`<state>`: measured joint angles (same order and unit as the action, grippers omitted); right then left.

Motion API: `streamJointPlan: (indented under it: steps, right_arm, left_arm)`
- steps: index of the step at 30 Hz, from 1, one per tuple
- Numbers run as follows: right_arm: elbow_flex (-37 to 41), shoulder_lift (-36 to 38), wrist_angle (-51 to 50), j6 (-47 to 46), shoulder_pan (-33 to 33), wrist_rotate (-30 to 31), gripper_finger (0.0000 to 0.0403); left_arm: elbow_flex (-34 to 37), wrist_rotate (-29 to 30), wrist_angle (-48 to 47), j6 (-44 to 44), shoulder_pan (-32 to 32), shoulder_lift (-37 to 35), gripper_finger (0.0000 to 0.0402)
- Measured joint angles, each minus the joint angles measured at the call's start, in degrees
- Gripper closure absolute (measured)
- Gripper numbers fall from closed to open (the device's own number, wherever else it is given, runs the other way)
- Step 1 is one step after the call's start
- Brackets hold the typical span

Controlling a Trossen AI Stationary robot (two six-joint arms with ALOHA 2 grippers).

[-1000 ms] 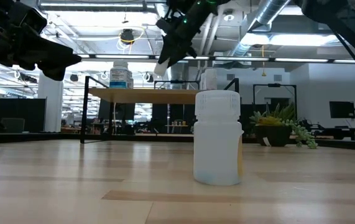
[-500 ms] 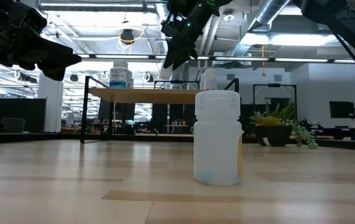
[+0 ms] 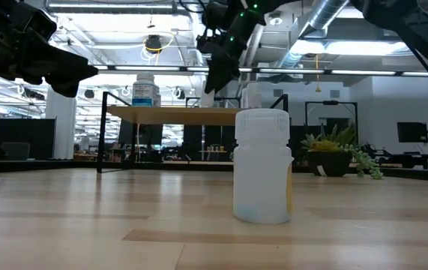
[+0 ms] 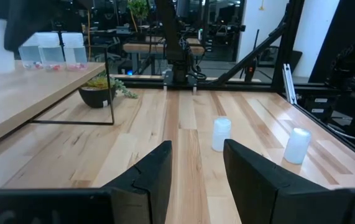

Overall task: Pick and place medicine bottles onto shelf by color
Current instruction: Put the transparent pill bottle on the shelf

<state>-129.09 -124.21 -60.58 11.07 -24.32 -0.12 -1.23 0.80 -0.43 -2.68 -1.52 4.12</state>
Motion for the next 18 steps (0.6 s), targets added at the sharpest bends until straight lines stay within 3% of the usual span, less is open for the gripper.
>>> streamJointPlan:
  steps: [8, 12, 18]
  right_arm:
    - [-0.1, 0.2, -0.3, 0.5, 0.3, -0.3, 0.0253]
    - [-0.1, 0.2, -0.7, 0.7, 0.7, -4.4, 0.0252]
    - [-0.1, 0.2, -0.7, 1.3, 2.4, -5.3, 0.0251]
  left_arm:
    - [0.0, 0.0, 0.0, 0.0, 0.0, 0.0, 0.0269]
    - [0.0, 0.0, 0.0, 0.0, 0.0, 0.0, 0.0269]
    - [0.0, 0.0, 0.0, 0.0, 0.0, 0.0, 0.0269]
